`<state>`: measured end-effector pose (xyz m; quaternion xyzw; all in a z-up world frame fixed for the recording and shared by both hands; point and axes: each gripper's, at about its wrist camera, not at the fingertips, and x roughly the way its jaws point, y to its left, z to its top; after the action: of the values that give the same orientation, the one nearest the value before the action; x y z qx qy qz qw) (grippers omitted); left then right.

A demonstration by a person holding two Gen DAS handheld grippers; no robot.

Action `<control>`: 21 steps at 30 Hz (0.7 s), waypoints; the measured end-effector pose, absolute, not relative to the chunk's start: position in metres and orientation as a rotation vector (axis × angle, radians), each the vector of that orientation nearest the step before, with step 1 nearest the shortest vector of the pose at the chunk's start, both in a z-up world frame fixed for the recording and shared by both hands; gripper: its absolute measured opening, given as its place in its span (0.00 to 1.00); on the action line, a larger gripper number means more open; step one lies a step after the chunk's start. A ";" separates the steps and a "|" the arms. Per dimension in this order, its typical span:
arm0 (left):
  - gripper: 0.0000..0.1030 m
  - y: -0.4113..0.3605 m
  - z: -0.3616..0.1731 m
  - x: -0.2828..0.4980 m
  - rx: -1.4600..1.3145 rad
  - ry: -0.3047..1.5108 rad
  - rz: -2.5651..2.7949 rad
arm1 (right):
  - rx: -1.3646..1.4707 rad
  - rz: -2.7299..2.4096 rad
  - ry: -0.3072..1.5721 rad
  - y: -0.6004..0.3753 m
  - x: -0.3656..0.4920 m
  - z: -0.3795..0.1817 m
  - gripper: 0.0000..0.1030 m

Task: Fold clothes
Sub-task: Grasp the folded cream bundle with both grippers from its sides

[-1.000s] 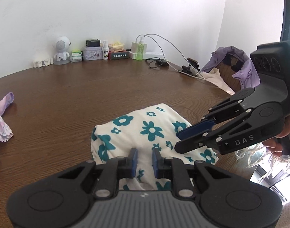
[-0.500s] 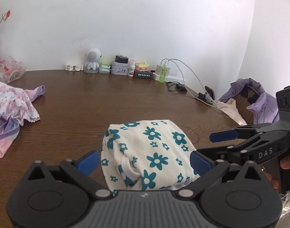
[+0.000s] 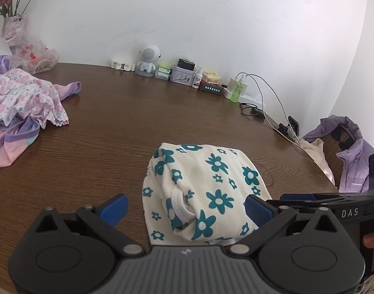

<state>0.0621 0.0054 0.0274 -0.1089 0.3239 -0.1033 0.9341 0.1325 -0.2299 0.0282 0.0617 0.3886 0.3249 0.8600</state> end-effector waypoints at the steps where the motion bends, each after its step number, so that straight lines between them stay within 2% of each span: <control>1: 1.00 0.005 0.027 0.062 -0.221 0.665 -0.208 | 0.131 0.684 0.821 -0.230 0.134 0.027 1.00; 21: 1.00 0.009 0.030 0.078 -0.229 0.682 -0.191 | 0.169 0.670 0.854 -0.235 0.154 0.023 1.00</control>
<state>0.0778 0.0086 0.0301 -0.1117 0.3330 -0.0932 0.9316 0.1543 -0.2351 0.0227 0.0805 0.4059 0.3185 0.8528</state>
